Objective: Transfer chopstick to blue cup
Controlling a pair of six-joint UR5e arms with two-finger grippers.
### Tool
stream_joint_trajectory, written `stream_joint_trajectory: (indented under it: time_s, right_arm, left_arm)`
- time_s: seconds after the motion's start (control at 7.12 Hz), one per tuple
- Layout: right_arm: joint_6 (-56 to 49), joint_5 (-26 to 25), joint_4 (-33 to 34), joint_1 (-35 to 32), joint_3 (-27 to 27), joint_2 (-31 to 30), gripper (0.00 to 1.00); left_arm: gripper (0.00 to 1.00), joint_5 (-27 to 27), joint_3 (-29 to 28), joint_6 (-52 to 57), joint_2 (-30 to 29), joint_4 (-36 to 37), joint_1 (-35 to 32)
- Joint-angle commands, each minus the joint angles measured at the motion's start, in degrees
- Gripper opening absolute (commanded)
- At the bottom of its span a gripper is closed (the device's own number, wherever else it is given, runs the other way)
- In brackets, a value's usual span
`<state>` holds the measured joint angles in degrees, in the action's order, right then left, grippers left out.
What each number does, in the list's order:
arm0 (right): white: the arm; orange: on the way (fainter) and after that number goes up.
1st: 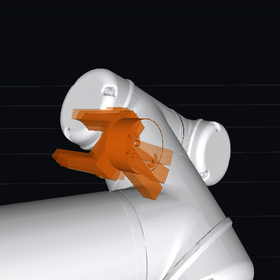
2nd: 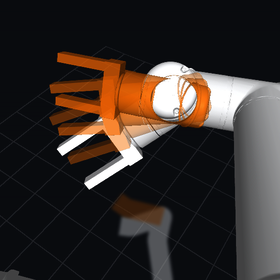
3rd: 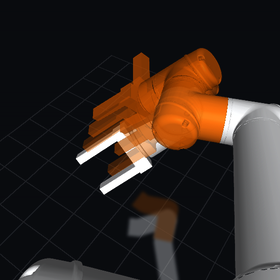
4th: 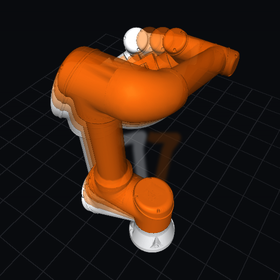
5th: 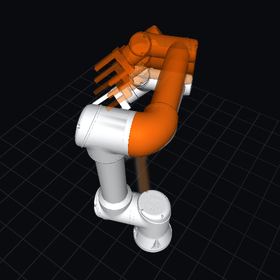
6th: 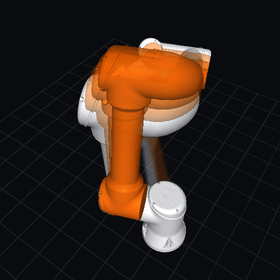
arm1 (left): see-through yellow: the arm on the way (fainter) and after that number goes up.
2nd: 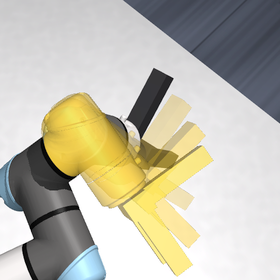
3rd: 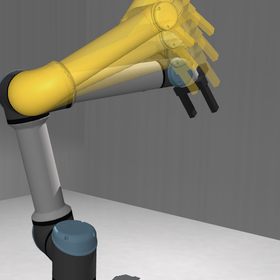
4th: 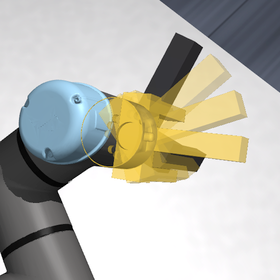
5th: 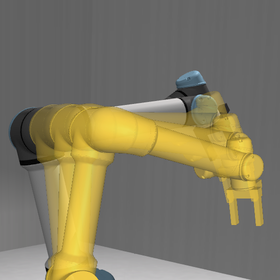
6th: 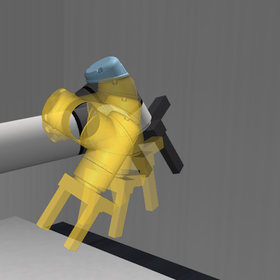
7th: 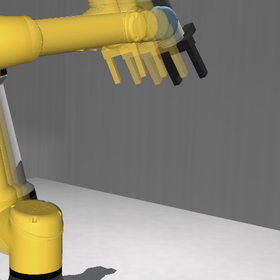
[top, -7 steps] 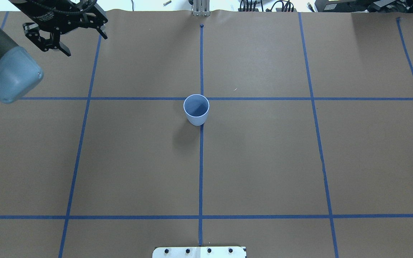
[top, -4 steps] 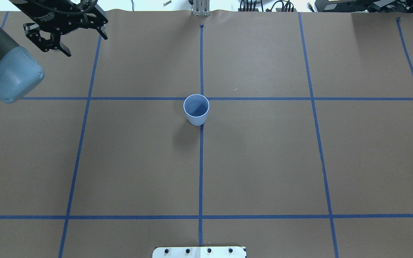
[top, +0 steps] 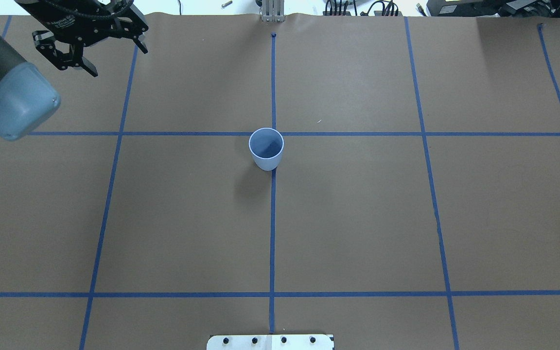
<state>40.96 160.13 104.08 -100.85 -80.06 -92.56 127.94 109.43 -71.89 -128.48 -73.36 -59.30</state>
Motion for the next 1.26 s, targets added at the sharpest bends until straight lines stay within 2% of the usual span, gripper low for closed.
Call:
stream_joint_trajectory:
  time_s: [0.0,0.42,0.84,1.12]
  right_arm:
    - [0.0,-0.08,-0.02,-0.23,-1.06,0.01,0.06]
    - [0.0,-0.25,-0.02,-0.93,-1.24,0.1,0.0]
    - [0.0,-0.52,0.07,-5.05,-1.51,0.46,0.0]
    - [0.09,-0.6,0.6,-7.69,-5.0,-1.64,0.0]
  left_arm:
    - [0.98,0.02,0.61,0.0,-0.19,0.76,0.06]
    - [0.98,0.02,0.61,0.0,-0.19,0.76,0.06]
    - [0.98,0.11,0.7,0.0,-0.28,0.76,0.06]
    - [0.98,0.2,0.79,0.0,-0.46,0.76,0.06]
